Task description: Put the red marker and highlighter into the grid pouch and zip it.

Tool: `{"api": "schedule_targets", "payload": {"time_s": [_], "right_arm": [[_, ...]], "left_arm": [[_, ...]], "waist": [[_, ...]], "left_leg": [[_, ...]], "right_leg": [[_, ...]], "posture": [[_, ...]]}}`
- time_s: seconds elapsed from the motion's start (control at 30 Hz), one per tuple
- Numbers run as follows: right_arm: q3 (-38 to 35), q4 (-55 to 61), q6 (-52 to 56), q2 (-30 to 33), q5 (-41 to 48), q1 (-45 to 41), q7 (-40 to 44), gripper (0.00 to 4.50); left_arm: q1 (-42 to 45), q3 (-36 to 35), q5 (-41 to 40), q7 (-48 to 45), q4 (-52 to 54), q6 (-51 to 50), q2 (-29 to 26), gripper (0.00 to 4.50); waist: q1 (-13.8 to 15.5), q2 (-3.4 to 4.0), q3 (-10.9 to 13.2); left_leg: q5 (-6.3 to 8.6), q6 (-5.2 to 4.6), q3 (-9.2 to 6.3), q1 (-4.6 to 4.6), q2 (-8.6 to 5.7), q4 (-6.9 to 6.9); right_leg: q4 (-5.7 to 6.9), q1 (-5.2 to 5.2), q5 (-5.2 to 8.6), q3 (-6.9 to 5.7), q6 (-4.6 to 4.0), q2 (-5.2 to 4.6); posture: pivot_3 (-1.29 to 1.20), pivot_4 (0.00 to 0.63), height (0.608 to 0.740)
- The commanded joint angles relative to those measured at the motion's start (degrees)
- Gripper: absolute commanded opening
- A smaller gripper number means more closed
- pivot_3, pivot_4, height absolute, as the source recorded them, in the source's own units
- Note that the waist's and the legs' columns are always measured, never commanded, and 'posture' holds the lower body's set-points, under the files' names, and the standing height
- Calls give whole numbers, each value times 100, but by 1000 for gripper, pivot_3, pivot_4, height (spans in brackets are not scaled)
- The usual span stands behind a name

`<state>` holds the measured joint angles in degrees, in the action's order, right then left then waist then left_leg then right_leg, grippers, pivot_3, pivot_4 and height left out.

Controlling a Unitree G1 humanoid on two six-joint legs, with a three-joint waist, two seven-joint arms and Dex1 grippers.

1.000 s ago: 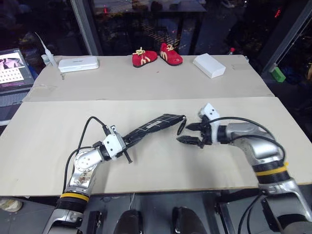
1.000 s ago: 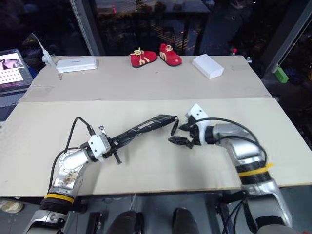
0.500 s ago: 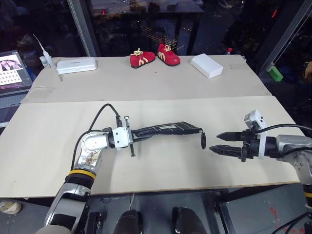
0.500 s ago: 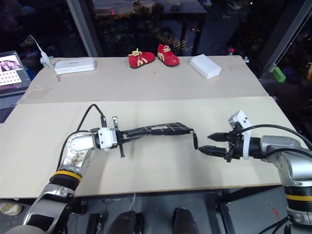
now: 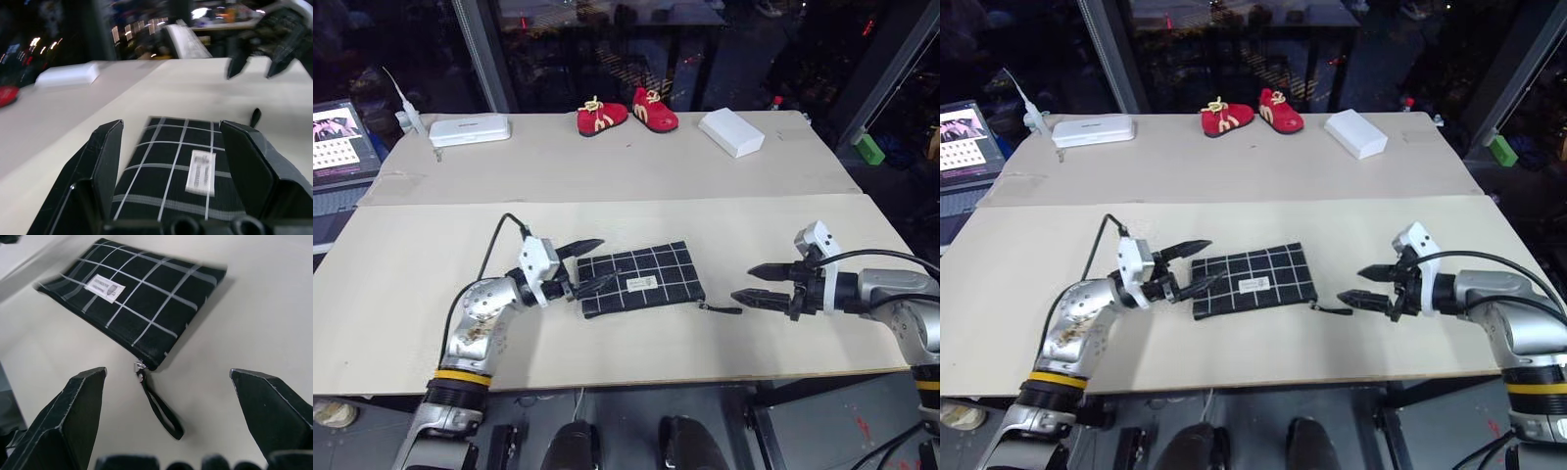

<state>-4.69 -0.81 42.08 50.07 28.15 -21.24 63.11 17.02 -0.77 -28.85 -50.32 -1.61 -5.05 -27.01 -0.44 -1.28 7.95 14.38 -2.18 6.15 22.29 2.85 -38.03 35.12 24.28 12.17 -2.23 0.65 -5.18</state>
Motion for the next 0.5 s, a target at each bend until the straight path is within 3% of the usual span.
{"api": "schedule_targets", "payload": {"time_s": [0.03,0.23,0.5], "right_arm": [[-141,-424,-307,92,-78,-276,119,4500],[-296,-1301,-715,220,-251,-447,257,4500],[-315,-1727,-851,94,-267,-587,247,4500]], "left_arm": [[-265,-984,-683,1001,701,-1179,-228,3467],[-1115,-2126,-1013,1469,1114,-1776,-554,3467],[-1600,-2629,-1281,1972,1341,-2338,-469,3467]], "waist": [[-23,0,0],[-24,1,0],[54,1,0]], "left_leg": [[0,0,-1,0,0,0],[1,0,6,2,-2,1],[0,1,12,-3,-3,1]], "right_leg": [[1,0,0,1,0,-1],[-3,1,0,0,-1,-4],[-3,-2,-1,3,-6,-9]], "posture": [[0,150,740],[0,150,740],[0,150,740]]}}
